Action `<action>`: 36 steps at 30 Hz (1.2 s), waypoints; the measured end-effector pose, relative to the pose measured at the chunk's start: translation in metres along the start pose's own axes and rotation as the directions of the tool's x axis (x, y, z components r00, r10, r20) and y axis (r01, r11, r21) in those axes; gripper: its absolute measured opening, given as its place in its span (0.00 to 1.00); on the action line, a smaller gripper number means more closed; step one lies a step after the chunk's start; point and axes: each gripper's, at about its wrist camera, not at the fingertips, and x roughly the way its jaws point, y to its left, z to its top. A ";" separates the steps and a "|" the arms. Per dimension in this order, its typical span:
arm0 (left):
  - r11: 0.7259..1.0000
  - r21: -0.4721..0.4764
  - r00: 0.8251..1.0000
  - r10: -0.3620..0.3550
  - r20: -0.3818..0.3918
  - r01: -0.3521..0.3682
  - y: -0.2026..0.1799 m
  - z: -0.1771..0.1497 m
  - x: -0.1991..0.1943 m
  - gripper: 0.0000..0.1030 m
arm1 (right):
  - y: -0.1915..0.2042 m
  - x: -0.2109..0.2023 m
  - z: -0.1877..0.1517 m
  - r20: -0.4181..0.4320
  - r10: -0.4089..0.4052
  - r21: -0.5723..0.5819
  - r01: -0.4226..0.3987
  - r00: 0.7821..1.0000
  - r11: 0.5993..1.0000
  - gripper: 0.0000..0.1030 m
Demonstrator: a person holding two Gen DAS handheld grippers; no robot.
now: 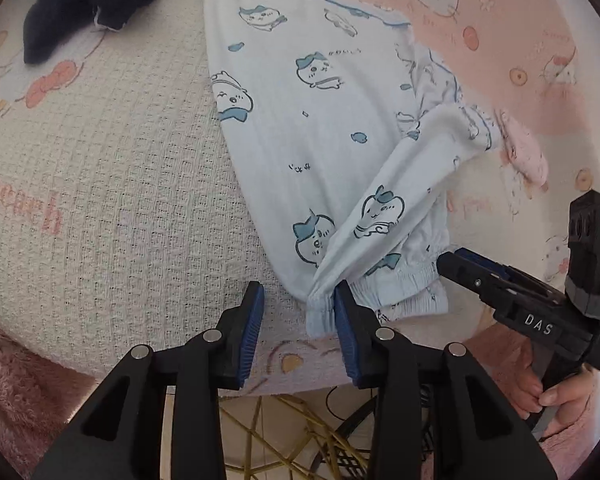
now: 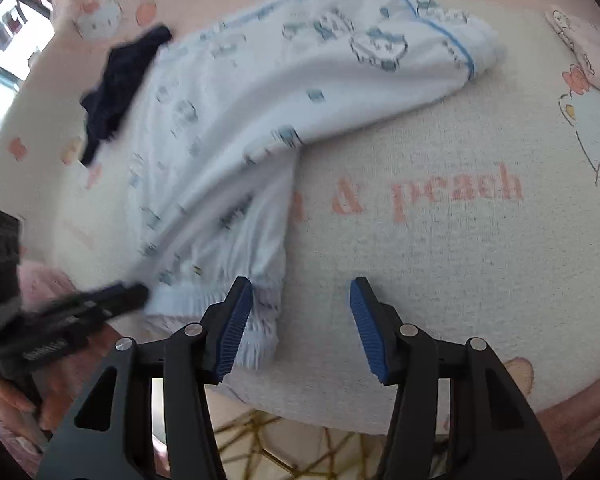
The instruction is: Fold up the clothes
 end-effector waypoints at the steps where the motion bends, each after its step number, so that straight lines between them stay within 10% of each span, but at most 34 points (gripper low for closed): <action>1: 1.000 0.020 1.000 -0.010 0.020 0.010 -0.004 0.002 -0.007 0.38 | -0.004 -0.008 -0.002 -0.003 -0.010 0.004 0.010 1.000 1.000 0.48; 4: 0.996 0.089 0.996 -0.038 0.079 0.031 -0.017 0.009 -0.025 0.38 | -0.034 -0.049 0.001 0.094 0.097 0.123 -0.109 0.991 0.987 0.48; 9: 0.953 0.303 0.994 -0.054 0.090 0.025 -0.090 0.059 -0.010 0.38 | -0.087 -0.097 0.038 0.200 -0.026 0.231 -0.022 0.979 0.973 0.50; 17: 0.819 0.572 0.997 -0.074 0.029 0.045 -0.217 0.146 0.068 0.38 | -0.158 -0.097 0.083 0.219 -0.124 0.311 0.051 0.968 0.949 0.50; 24: 0.731 0.682 0.999 -0.032 -0.013 0.032 -0.247 0.156 0.104 0.37 | -0.182 -0.076 0.093 0.158 -0.059 0.394 -0.008 0.986 0.919 0.50; 28: 0.707 0.707 1.000 -0.006 -0.022 0.020 -0.247 0.153 0.113 0.12 | -0.177 -0.069 0.103 0.139 -0.116 0.358 0.059 0.984 0.932 0.50; 36: 0.830 0.558 0.987 -0.081 0.136 -0.008 -0.190 0.173 0.047 0.03 | -0.161 -0.049 0.104 0.084 -0.069 0.327 0.038 0.994 0.944 0.49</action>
